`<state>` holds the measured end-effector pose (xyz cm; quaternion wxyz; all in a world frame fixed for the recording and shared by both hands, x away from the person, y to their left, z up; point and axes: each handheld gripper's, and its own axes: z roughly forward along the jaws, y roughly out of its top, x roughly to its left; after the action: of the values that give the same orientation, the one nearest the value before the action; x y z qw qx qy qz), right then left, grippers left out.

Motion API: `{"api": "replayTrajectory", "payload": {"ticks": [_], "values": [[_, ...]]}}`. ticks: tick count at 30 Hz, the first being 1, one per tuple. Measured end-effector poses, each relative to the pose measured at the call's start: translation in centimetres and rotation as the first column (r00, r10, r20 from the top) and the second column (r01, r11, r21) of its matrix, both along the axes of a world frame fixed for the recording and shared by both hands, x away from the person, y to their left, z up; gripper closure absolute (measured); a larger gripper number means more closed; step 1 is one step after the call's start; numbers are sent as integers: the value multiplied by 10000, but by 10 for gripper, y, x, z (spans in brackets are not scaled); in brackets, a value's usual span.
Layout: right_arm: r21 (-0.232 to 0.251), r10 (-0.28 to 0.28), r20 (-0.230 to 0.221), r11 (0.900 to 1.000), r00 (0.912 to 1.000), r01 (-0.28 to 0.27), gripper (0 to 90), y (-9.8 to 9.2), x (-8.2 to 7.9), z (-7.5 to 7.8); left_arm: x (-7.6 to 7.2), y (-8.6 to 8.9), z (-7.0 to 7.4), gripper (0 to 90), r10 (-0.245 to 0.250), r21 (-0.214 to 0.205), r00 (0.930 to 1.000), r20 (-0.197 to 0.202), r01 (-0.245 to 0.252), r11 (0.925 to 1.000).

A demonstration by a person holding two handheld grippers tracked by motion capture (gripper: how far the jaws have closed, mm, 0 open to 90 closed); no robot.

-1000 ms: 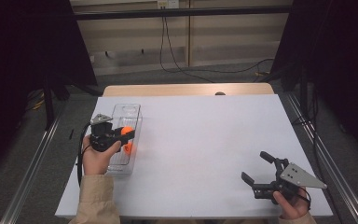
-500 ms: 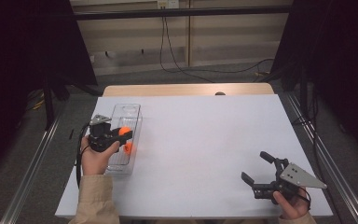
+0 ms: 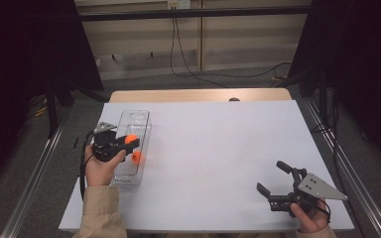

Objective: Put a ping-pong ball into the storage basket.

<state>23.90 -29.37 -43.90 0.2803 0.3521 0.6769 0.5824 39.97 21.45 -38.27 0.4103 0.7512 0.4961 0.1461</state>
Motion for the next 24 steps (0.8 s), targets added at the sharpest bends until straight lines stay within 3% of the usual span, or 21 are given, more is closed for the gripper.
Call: {"api": "replayTrajectory", "payload": {"ticks": [24], "values": [[21,-15,-6,10000,10000,15,24,0,0,0,0,4,-5,505,237,169,9996,-137,-235,9996]]}}
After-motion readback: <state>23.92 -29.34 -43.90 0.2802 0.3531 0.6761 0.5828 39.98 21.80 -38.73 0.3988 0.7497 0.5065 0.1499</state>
